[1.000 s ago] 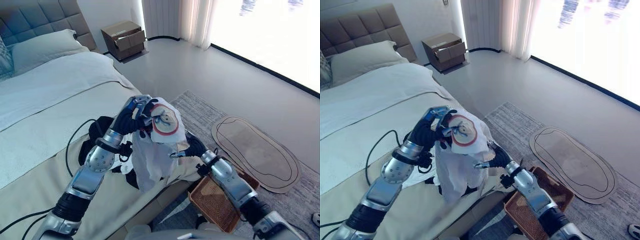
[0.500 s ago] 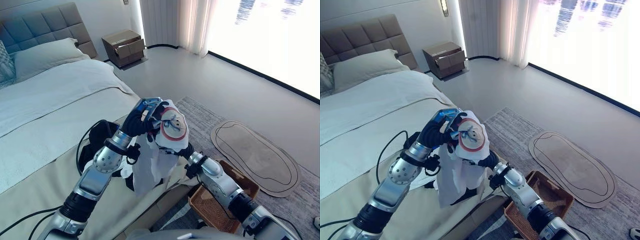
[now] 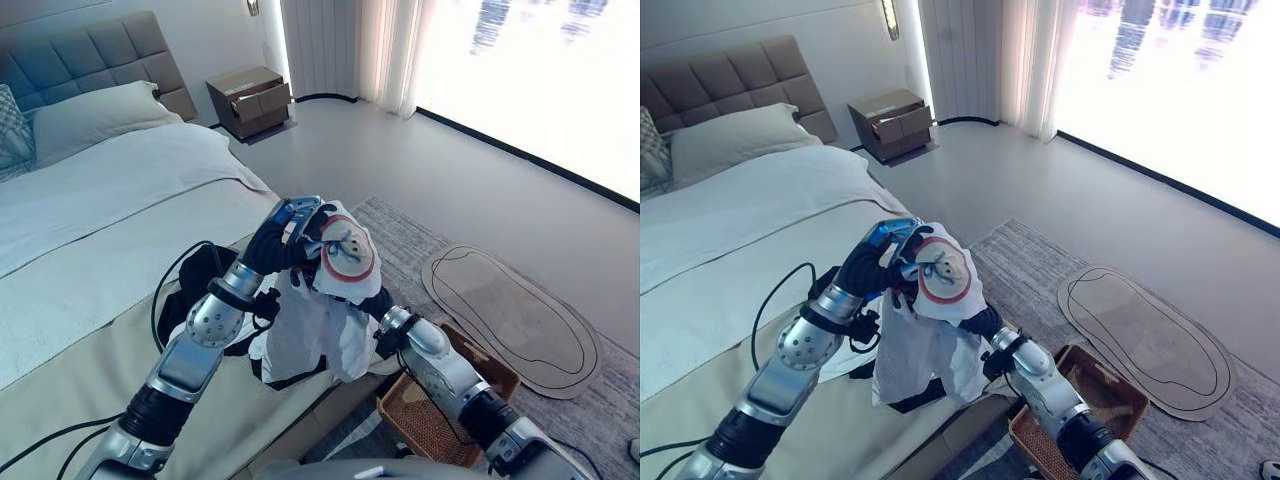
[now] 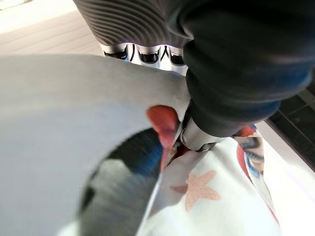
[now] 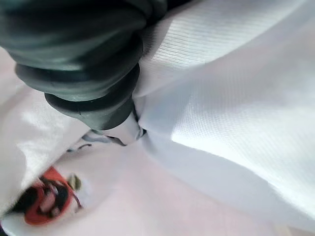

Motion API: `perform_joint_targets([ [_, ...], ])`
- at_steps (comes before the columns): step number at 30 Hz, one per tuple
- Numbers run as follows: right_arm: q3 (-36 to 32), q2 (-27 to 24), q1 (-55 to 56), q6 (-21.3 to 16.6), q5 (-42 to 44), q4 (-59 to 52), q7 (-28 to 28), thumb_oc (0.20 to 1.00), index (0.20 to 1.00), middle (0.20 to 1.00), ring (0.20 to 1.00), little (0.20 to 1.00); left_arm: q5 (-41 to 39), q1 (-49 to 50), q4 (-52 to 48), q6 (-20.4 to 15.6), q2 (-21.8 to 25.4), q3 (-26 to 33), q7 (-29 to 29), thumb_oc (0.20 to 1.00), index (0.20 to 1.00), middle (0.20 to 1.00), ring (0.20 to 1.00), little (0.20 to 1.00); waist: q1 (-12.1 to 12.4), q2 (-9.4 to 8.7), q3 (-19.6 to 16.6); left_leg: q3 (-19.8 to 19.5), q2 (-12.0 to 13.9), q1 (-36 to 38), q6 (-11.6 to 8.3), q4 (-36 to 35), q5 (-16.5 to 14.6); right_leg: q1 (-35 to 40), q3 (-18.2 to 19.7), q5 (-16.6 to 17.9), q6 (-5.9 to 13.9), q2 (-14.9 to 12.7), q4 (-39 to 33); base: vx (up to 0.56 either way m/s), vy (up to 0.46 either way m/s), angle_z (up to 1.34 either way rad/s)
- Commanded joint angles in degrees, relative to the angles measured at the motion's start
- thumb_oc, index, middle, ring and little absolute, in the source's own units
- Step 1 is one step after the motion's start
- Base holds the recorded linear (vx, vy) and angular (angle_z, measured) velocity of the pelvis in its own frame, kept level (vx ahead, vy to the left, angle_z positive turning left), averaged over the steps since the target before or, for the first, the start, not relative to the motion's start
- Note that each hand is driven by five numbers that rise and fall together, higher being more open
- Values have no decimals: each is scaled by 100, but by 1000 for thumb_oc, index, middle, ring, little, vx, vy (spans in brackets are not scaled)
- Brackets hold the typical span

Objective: Pick up clothes into the bucket

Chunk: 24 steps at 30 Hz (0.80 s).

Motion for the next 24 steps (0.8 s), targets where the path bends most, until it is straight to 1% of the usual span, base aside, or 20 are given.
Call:
perform_joint_targets([
  [1, -204, 276, -34, -358, 292, -168, -151, 200, 200, 200, 200, 200, -142, -173, -205, -323, 47, 310, 319, 1000, 1000, 1000, 1000, 1000, 89, -414, -164, 118, -8, -182, 58, 51, -151, -74, 120, 207, 191, -312, -32, 0, 0, 0],
  [3, -349, 265, 67, -419, 327, -200, -265, 200, 200, 200, 200, 200, -413, -22, -120, -410, -55, 409, 387, 1000, 1000, 1000, 1000, 1000, 91, -419, -163, 117, -9, -177, 61, 50, -152, -74, 117, 209, 191, -310, -31, 0, 0, 0],
  [5, -468, 277, 252, -538, 368, -434, -402, 200, 200, 200, 200, 200, -955, 200, 10, -532, -286, 576, 392, 1000, 1000, 1000, 1000, 1000, 78, -437, -151, 122, -11, -185, 67, 55, -151, -82, 124, 213, 190, -314, -27, 0, 0, 0],
  [7, -726, 184, 471, -524, 460, -760, -471, 200, 200, 200, 200, 200, -1308, 400, 148, -518, -488, 716, 412, 1000, 1000, 1000, 1000, 1000, 47, -441, -138, 131, -9, -196, 72, 59, -151, -95, 121, 216, 188, -314, -17, 0, 0, 0],
  [8, -1355, 72, 719, -624, 979, -1290, -395, 200, 200, 200, 200, 200, -1592, 735, 115, -541, -544, 1019, 320, 1000, 1000, 1000, 1000, 1000, 46, -467, -126, 125, -5, -215, 67, 60, -138, -109, 126, 217, 184, -302, -22, 0, 0, 0],
  [9, -1361, 62, 750, -605, 985, -1323, -396, 200, 200, 200, 200, 200, -1600, 752, 102, -535, -545, 1017, 313, 1000, 1000, 1000, 1000, 1000, 50, -464, -135, 125, -4, -212, 67, 61, -140, -106, 127, 216, 184, -302, -22, 0, 0, 0],
  [10, -1580, -111, 960, -652, 762, -1349, -359, 200, 200, 200, 200, 200, -1646, 896, 140, -599, -581, 1138, 224, 1000, 1000, 1000, 1000, 1000, 45, -481, -138, 128, -3, -215, 67, 59, -140, -104, 125, 208, 189, -303, -23, 0, 0, 0],
  [11, -1882, -45, 1021, -800, 777, -1375, -486, 200, 200, 200, 200, 200, -1745, 1021, 297, -622, -634, 1133, 208, 1000, 1000, 1000, 1000, 1000, 48, -492, -151, 111, -7, -225, 68, 64, -139, -93, 103, 205, 192, -299, -16, 0, 0, 0],
  [12, -2056, -2, 1060, -885, 816, -1403, -554, 200, 200, 200, 200, 200, -1748, 1111, 346, -614, -633, 1176, 187, 1000, 1000, 1000, 1000, 1000, 51, -494, -146, 103, -7, -236, 68, 69, -139, -92, 98, 203, 192, -300, -14, 0, 0, 0],
  [13, -2058, 0, 1066, -884, 815, -1407, -555, 200, 200, 200, 200, 200, -1749, 1114, 344, -614, -631, 1174, 186, 1000, 1000, 1000, 1000, 1000, 53, -495, -148, 103, -7, -236, 68, 70, -139, -91, 97, 203, 192, -300, -14, -1, -1, 3],
  [14, -2358, 43, 1152, -1003, 848, -1548, -654, 200, 200, 200, 200, 200, -1724, 1343, 415, -606, -608, 1271, 146, 1000, 1000, 1000, 1000, 1000, 58, -495, -148, 89, -12, -250, 73, 79, -143, -95, 94, 205, 191, -295, -15, 0, 0, 0],
  [15, -2359, 44, 1160, -1000, 845, -1555, -656, 200, 200, 200, 200, 200, -1726, 1349, 412, -605, -607, 1270, 144, 1000, 1000, 1000, 1000, 1000, 60, -495, -153, 89, -12, -252, 73, 81, -144, -95, 94, 205, 191, -295, -15, 0, 0, 0],
  [16, -2625, 66, 1171, -1079, 824, -1646, -779, 200, 200, 200, 200, 200, -1720, 1529, 488, -581, -571, 1362, 84, 1000, 1000, 1000, 1000, 1000, 69, -497, -159, 83, -15, -265, 77, 84, -150, -102, 95, 207, 193, -293, -22, 0, 0, 0],
  [17, -2627, 67, 1176, -1076, 821, -1652, -782, 200, 200, 200, 200, 200, -1721, 1530, 488, -582, -570, 1360, 82, 1000, 1000, 1000, 1000, 1000, 71, -498, -161, 83, -15, -266, 77, 85, -151, -103, 96, 207, 193, -293, -21, 0, 0, 0],
  [18, -2839, 92, 1197, -1151, 808, -1751, -870, 200, 200, 200, 200, 200, -1696, 1637, 528, -583, -574, 1429, 65, 1000, 1000, 1000, 1000, 1000, 71, -497, -161, 83, -21, -272, 77, 83, -152, -112, 94, 207, 194, -292, -25, 0, 0, 0],
  [19, -2841, 94, 1202, -1149, 805, -1756, -873, 200, 200, 200, 200, 200, -1695, 1638, 527, -583, -573, 1426, 66, 1000, 1000, 1000, 1000, 1000, 73, -498, -163, 83, -20, -272, 77, 84, -152, -112, 94, 207, 194, -292, -25, 0, 0, 0],
  [20, -3123, 121, 1233, -1248, 862, -1805, -989, 200, 200, 200, 200, 200, -1679, 1722, 567, -584, -585, 1483, 57, 1000, 1000, 1000, 1000, 1000, 73, -506, -157, 78, -20, -279, 80, 90, -156, -115, 90, 212, 195, -290, -25, 0, 0, 0],
  [22, -3245, 139, 1264, -1283, 886, -1849, -1036, 200, 200, 200, 200, 200, -1720, 1763, 559, -585, -607, 1510, 39, 1000, 1000, 1000, 1000, 1000, 74, -504, -157, 74, -22, -282, 82, 89, -158, -117, 91, 211, 195, -288, -25, 0, 0, 0],
  [24, -3581, 162, 1316, -1392, 975, -1848, -1181, 200, 200, 200, 200, 200, -1705, 1838, 560, -591, -628, 1574, 71, 1000, 1000, 1000, 1000, 1000, 55, -506, -154, 70, -27, -277, 88, 83, -162, -127, 106, 210, 197, -284, -16, 0, 0, 0],
])
